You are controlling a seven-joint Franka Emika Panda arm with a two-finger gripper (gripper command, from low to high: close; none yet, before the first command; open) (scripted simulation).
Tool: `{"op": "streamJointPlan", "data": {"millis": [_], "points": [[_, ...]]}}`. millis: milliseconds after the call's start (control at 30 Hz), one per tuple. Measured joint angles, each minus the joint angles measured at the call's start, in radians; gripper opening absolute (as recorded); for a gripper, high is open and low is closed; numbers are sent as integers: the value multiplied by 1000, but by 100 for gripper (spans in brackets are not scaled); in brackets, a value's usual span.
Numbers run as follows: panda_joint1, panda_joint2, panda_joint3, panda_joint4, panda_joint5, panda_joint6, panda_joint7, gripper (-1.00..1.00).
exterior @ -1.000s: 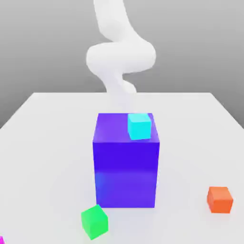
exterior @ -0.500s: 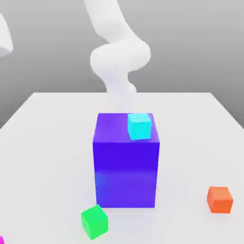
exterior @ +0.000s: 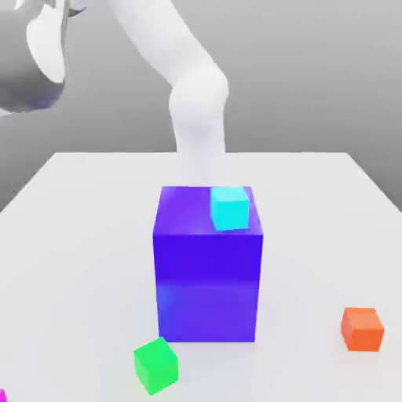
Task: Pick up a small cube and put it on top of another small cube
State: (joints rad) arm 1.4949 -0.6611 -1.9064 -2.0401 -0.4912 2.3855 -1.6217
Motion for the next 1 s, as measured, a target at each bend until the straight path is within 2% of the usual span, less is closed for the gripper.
{"op": "streamJointPlan", "data": {"millis": [400,533,567,767,900,1000], "points": [[221,-151,-267,83,-367,-90,-389,0],[300,-251,-377,128,-484,-46,-404,0],[313,-270,-395,136,-501,-35,-398,-100],[318,-280,-403,140,-518,-32,-390,-100],[249,-193,-306,100,-444,-98,-427,-100],[235,-172,-259,23,-425,-119,-438,-100]]}}
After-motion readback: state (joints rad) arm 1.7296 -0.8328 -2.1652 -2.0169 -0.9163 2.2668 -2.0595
